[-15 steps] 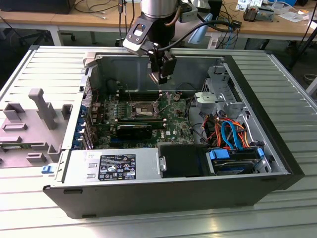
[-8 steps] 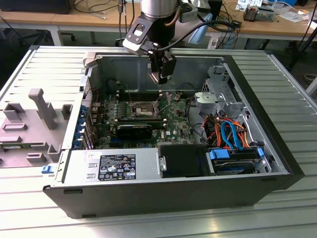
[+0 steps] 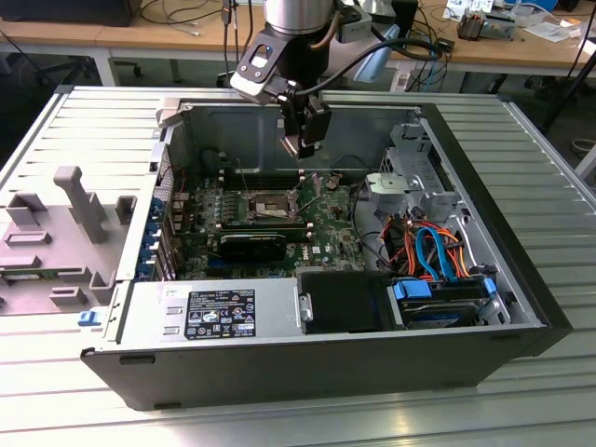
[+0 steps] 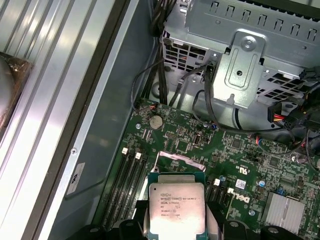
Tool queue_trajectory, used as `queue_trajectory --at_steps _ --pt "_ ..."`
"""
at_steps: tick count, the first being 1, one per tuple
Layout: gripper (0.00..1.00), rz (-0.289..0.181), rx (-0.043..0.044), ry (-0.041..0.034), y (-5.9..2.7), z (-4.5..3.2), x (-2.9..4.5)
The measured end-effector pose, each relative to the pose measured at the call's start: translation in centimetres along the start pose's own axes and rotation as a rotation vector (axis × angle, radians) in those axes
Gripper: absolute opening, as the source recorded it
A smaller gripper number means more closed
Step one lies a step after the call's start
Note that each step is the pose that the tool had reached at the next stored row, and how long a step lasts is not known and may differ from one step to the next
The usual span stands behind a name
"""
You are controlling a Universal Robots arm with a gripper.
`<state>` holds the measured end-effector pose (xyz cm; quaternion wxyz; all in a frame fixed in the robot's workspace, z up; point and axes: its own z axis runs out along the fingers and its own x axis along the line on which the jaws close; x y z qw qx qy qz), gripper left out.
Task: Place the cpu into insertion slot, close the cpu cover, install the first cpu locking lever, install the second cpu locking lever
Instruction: 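Place the cpu into insertion slot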
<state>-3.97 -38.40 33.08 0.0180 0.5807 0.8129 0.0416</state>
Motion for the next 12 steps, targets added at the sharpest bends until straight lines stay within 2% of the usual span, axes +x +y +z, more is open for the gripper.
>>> queue_trajectory --at_steps 12 --pt "0.54 0.011 -0.0002 -0.0010 0.00 0.01 0.00"
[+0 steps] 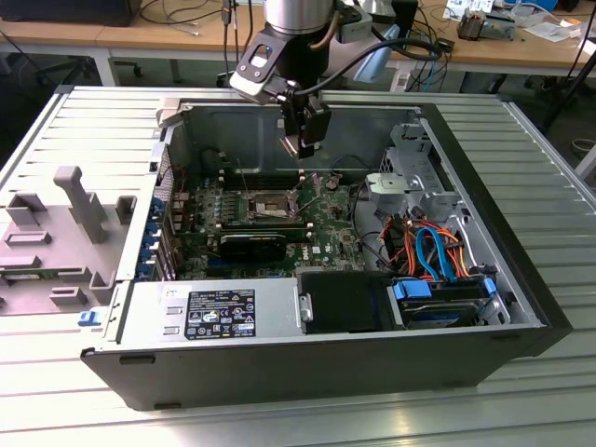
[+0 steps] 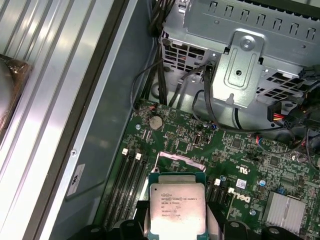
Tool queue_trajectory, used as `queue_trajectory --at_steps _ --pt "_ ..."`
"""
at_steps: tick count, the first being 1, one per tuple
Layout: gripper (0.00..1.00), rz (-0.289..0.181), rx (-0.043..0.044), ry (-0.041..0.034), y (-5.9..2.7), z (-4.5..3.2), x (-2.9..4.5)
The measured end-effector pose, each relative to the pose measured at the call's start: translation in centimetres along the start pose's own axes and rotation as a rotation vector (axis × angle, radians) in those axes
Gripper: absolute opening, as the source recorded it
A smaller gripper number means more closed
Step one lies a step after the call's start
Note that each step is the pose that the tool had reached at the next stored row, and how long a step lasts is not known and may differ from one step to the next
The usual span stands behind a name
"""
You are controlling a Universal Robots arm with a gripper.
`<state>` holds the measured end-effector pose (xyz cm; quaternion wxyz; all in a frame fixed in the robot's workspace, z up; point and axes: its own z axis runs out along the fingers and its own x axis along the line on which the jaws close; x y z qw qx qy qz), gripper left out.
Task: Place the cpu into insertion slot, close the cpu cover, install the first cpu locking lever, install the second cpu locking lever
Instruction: 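Place the cpu into insertion slot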
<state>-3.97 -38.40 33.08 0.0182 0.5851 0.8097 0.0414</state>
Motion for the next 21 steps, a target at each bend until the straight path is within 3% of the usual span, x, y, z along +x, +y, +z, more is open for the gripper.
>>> queue_trajectory --at_steps 21 --pt "0.54 0.046 -0.0008 -0.0044 0.00 0.00 0.00"
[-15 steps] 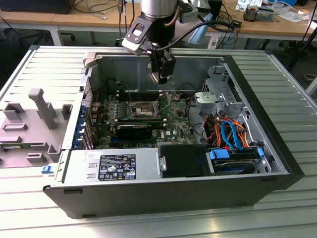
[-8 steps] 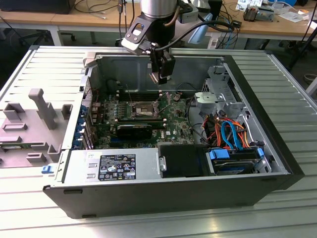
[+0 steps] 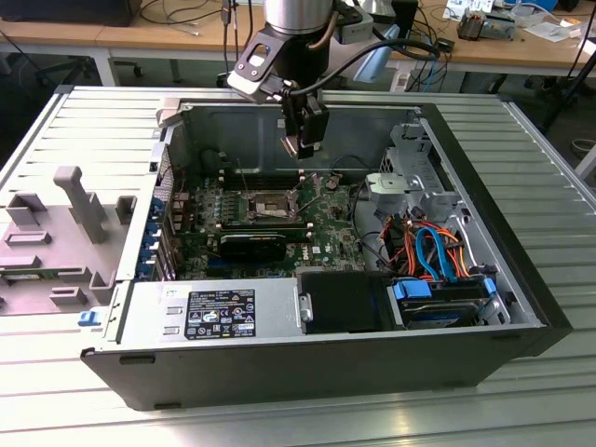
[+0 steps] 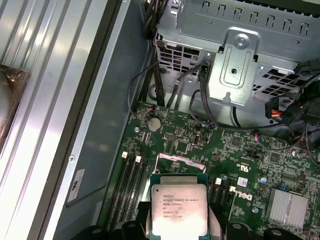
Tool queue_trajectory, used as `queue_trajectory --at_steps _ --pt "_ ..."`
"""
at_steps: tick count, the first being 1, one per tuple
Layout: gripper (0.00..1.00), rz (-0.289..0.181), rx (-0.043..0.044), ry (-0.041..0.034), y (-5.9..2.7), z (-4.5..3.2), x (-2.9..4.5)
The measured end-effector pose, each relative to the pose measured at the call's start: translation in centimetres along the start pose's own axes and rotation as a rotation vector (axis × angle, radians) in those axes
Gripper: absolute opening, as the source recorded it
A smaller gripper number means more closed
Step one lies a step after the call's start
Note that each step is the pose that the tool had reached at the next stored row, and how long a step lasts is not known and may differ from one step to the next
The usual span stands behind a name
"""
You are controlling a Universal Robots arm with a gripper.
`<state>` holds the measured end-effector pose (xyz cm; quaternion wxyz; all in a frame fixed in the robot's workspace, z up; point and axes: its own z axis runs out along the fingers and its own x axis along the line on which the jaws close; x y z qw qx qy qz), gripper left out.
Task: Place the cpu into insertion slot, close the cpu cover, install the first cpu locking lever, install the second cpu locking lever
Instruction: 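Place the cpu into insertion slot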
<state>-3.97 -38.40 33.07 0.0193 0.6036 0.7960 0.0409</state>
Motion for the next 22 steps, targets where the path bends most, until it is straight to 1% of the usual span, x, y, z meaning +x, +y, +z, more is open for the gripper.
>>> queue_trajectory --at_steps 22 --pt "0.54 0.025 0.0011 -0.0078 0.00 0.00 0.00"
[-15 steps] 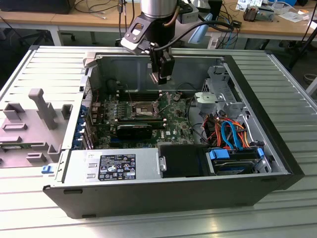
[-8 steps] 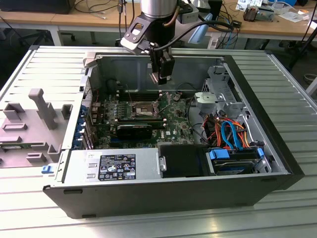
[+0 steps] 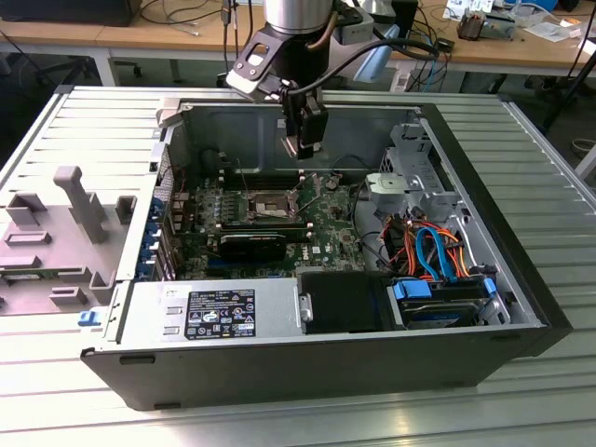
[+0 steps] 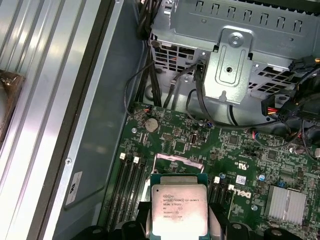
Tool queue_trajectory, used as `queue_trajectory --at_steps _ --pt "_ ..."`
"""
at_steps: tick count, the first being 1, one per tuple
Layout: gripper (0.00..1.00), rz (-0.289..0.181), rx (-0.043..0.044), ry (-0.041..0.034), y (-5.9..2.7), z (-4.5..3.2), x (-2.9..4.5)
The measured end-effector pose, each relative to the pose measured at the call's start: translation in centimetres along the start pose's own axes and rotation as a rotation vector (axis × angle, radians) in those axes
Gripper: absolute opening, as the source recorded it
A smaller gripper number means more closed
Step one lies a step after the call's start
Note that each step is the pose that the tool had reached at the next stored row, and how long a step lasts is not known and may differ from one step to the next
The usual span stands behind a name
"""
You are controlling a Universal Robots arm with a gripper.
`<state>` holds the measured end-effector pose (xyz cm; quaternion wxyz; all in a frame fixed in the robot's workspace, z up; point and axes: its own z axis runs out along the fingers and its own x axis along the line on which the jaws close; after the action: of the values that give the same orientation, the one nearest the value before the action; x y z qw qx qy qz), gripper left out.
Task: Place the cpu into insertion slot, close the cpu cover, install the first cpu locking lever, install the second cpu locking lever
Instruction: 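Place the cpu into insertion slot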
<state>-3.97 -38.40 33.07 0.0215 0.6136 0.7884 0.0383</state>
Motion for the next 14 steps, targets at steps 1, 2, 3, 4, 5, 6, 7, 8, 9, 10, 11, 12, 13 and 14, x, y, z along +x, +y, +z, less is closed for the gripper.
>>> queue_trajectory --at_steps 1,2,3,4,5,6,7,8,9,10,11,12,13,14 --pt "0.54 0.001 0.0001 -0.0004 0.00 0.00 0.00" --pt "0.54 0.002 0.0002 -0.0008 0.00 0.00 0.00" --pt "0.54 0.003 0.0002 -0.0012 0.00 0.00 0.00" --pt "0.54 0.005 0.0002 -0.0017 0.00 0.00 0.00" --pt "0.54 0.006 0.0003 -0.0020 0.00 0.00 0.00" --pt "0.54 0.006 0.0003 -0.0023 0.00 0.00 0.00" --pt "0.54 0.007 0.0004 -0.0026 0.00 0.00 0.00" --pt "0.54 0.008 0.0004 -0.0029 0.00 0.00 0.00" --pt "0.54 0.009 0.0005 -0.0033 0.00 0.00 0.00" --pt "0.54 0.010 0.0005 -0.0035 0.00 0.00 0.00" --pt "0.54 0.011 0.0005 -0.0038 0.00 0.00 0.00" --pt "0.54 0.012 0.0006 -0.0040 0.00 0.00 0.00" --pt "0.54 0.014 0.0006 -0.0045 0.00 0.00 0.00" --pt "0.54 0.016 0.0007 -0.0050 0.00 0.00 0.00"
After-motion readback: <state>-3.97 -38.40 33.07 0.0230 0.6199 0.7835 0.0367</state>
